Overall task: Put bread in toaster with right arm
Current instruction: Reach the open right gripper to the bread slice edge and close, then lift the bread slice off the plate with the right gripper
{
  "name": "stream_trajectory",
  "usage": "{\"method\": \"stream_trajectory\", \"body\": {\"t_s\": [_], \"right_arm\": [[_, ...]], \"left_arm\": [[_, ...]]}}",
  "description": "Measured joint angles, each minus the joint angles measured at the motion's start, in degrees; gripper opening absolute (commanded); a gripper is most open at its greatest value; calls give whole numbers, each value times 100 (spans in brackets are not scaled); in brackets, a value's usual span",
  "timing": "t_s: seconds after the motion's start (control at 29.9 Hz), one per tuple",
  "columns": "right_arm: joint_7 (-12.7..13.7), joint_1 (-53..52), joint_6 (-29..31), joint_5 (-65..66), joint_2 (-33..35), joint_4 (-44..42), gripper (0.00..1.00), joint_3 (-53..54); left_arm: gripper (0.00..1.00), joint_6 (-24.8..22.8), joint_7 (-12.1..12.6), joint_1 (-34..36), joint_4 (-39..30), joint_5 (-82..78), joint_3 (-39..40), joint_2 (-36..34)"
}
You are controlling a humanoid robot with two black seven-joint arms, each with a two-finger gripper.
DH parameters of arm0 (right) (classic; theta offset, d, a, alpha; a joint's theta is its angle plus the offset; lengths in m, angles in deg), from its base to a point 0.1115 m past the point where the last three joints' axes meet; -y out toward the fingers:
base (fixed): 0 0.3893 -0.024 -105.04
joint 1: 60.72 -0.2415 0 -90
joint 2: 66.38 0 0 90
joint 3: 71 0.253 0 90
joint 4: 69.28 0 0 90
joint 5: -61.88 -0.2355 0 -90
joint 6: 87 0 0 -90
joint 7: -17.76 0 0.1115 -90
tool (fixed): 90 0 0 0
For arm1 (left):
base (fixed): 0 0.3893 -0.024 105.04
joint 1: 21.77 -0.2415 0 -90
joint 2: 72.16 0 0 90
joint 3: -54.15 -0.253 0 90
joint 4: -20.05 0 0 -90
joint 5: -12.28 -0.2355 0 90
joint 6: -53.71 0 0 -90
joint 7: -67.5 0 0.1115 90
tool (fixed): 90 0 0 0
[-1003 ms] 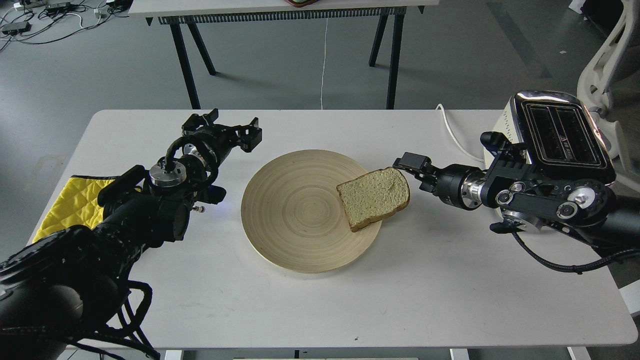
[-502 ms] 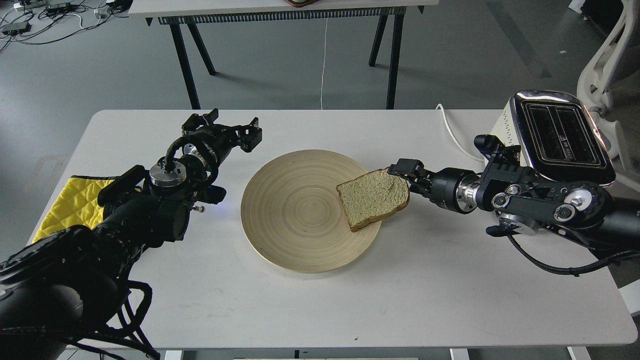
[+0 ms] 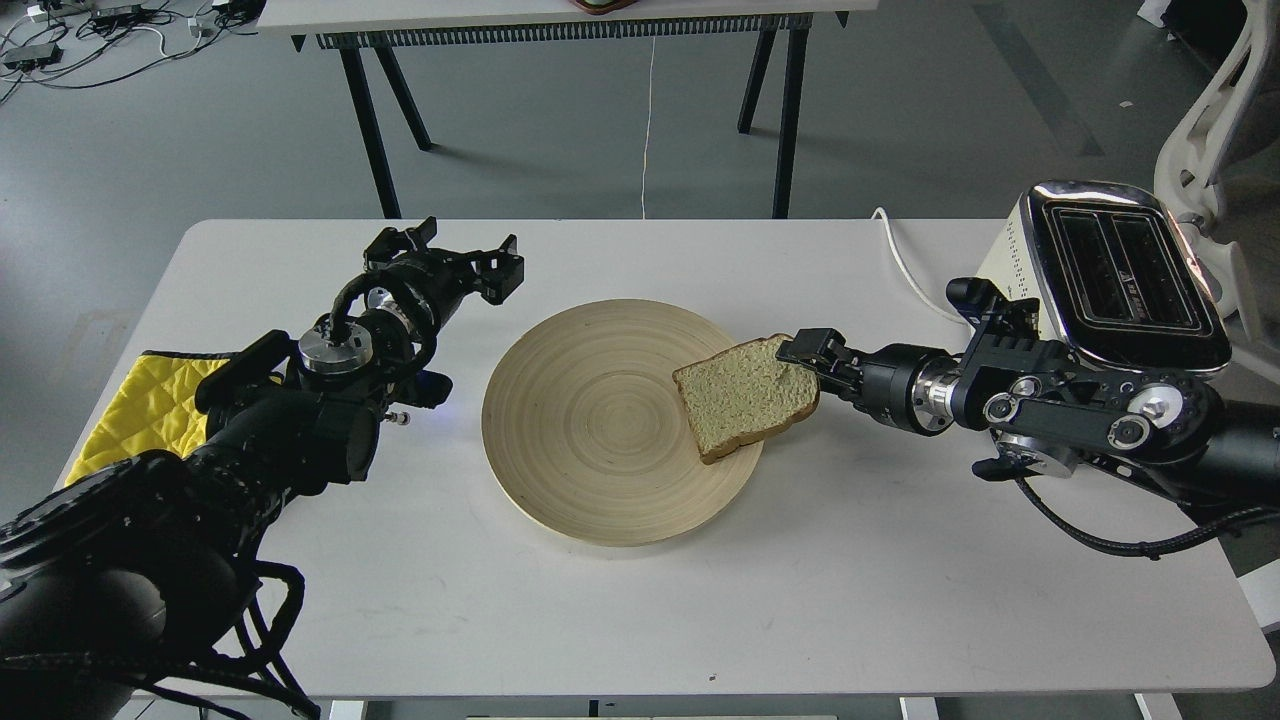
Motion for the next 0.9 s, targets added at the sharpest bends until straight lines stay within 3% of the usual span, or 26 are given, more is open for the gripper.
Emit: {"method": "stream_trajectory", "body": {"t_s": [0.2,0.9], "right_arm": [[0,9,0,0,0,-12,35,0],[0,32,-19,0,27,-48,2,279]], "left_arm": [[100,3,0,0,0,0,0,0],[100,3,0,0,0,0,0,0]]}}
